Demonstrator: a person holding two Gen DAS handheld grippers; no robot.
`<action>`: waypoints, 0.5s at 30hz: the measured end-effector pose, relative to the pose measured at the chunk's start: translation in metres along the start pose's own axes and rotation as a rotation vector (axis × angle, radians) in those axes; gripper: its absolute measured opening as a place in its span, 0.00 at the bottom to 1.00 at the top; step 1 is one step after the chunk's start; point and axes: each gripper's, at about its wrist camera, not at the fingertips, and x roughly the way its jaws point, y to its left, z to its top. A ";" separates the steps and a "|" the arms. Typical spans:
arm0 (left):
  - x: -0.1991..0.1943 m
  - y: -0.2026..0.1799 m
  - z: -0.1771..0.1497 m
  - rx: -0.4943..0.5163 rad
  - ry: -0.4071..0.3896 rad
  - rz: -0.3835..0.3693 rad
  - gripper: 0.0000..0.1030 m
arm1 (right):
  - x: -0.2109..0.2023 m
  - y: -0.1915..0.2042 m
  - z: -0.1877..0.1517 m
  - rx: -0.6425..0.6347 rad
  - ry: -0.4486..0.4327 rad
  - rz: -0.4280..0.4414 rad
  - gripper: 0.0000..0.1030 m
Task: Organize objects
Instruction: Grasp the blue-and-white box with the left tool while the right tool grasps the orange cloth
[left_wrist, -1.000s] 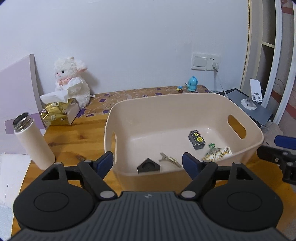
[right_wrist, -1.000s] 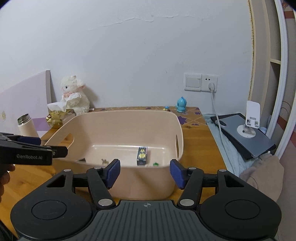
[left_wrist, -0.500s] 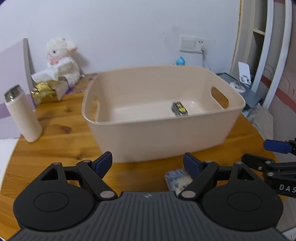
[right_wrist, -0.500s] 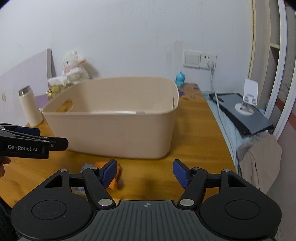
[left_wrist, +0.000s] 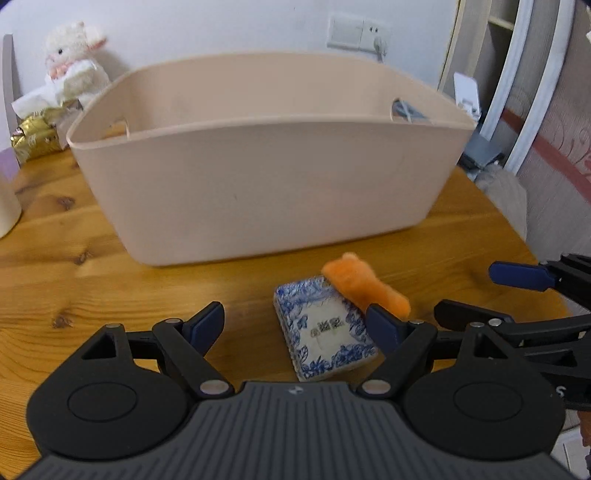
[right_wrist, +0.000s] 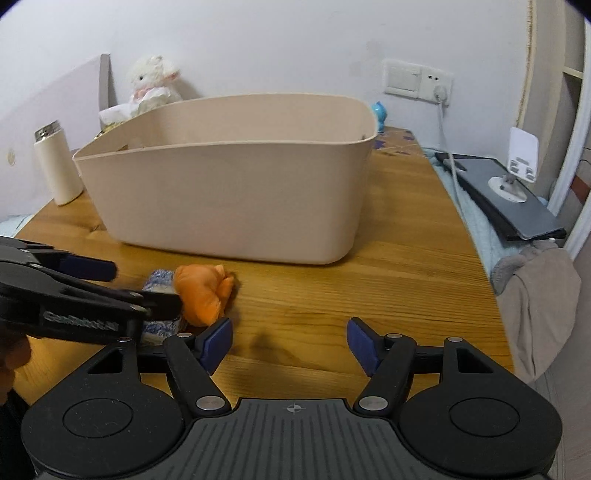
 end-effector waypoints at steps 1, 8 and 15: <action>0.003 0.001 -0.001 0.000 -0.001 0.001 0.82 | 0.002 0.001 0.000 -0.006 0.000 -0.002 0.70; 0.004 0.019 -0.001 -0.062 0.002 0.008 0.84 | 0.011 0.010 0.003 -0.025 0.001 0.011 0.73; -0.002 0.035 -0.002 -0.083 0.002 0.065 0.88 | 0.019 0.018 0.000 -0.036 0.018 0.031 0.74</action>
